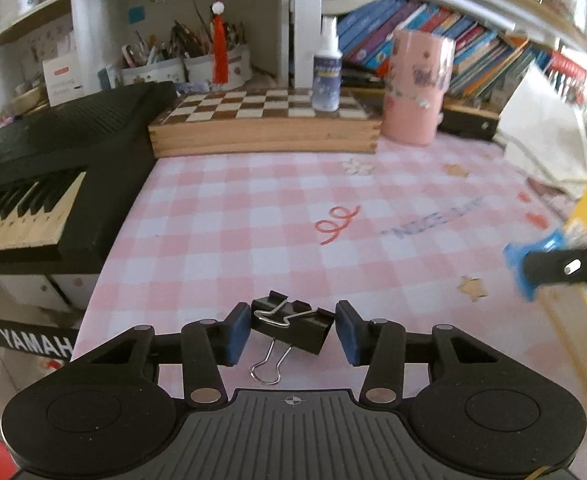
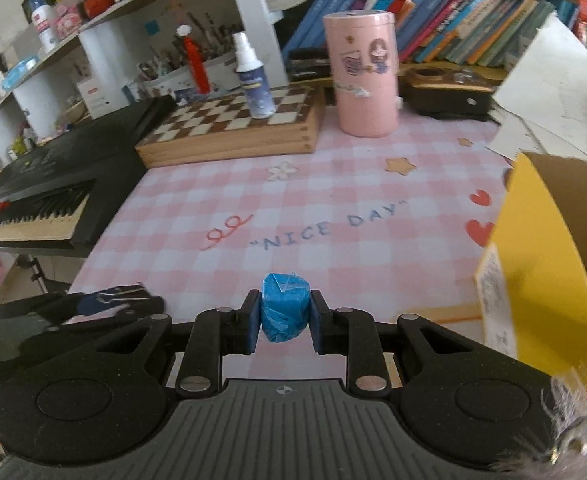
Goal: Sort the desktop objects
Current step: 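Grasp the black binder clip with left tool while right tool grasps the blue block, then carry the binder clip with left tool while right tool carries blue block to yellow box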
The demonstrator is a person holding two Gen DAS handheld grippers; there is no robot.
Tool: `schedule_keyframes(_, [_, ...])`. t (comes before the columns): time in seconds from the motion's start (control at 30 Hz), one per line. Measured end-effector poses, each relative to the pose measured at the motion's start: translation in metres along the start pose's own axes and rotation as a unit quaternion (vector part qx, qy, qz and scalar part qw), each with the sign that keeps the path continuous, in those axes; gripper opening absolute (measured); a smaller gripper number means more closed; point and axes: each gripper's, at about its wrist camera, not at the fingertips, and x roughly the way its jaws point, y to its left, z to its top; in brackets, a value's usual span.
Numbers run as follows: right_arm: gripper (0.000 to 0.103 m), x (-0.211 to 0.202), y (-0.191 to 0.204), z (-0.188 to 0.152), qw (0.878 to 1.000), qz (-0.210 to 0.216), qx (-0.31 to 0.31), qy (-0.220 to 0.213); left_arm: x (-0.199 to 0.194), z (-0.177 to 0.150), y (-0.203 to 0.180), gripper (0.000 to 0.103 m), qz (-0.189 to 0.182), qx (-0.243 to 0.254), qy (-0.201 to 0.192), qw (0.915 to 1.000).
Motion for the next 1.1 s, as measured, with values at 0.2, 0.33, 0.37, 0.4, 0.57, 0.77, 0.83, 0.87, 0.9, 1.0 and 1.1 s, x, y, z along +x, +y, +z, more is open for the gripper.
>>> schedule_keyframes(0.2, [0.023, -0.020, 0.007, -0.012, 1.000, 0.000, -0.010, -0.014, -0.046, 0.000, 0.001, 0.046, -0.029, -0.037, -0.026, 0.9986])
schedule_keyframes(0.33, [0.023, -0.040, 0.013, -0.022, 0.999, 0.013, -0.026, -0.018, -0.079, -0.004, -0.001, 0.046, -0.049, -0.048, -0.047, 0.9966])
schedule_keyframes(0.37, [0.023, -0.046, 0.014, -0.026, 0.999, 0.014, -0.030, -0.020, -0.087, -0.006, -0.002, 0.046, -0.053, -0.049, -0.052, 0.9960])
schedule_keyframes(0.4, [0.022, -0.052, 0.015, -0.030, 0.999, 0.014, -0.033, -0.021, -0.095, -0.009, -0.002, 0.046, -0.058, -0.050, -0.057, 0.9954])
schedule_keyframes(0.57, [0.022, -0.075, 0.019, -0.055, 0.999, 0.009, -0.024, -0.020, -0.120, -0.032, -0.003, 0.046, -0.065, -0.045, -0.059, 0.9951])
schedule_keyframes(0.77, [0.022, -0.094, 0.029, -0.085, 1.000, 0.007, -0.002, -0.016, -0.156, -0.053, -0.005, 0.046, -0.078, -0.034, -0.069, 0.9940])
schedule_keyframes(0.83, [0.022, -0.103, 0.034, -0.095, 1.000, 0.009, 0.002, -0.018, -0.171, -0.060, -0.006, 0.046, -0.080, -0.033, -0.077, 0.9932])
schedule_keyframes(0.87, [0.022, -0.109, 0.037, -0.100, 1.000, 0.011, 0.002, -0.020, -0.178, -0.063, -0.006, 0.046, -0.081, -0.034, -0.080, 0.9929])
schedule_keyframes(0.9, [0.022, -0.114, 0.039, -0.104, 1.000, 0.012, 0.001, -0.023, -0.185, -0.068, -0.006, 0.046, -0.081, -0.034, -0.083, 0.9927])
schedule_keyframes(1.0, [0.022, -0.129, 0.048, -0.118, 0.999, 0.017, -0.005, -0.032, -0.204, -0.081, -0.006, 0.046, -0.082, -0.035, -0.088, 0.9921])
schedule_keyframes(1.1, [0.022, -0.148, 0.057, -0.135, 0.999, 0.015, -0.011, -0.041, -0.221, -0.096, -0.008, 0.046, -0.090, -0.034, -0.087, 0.9916])
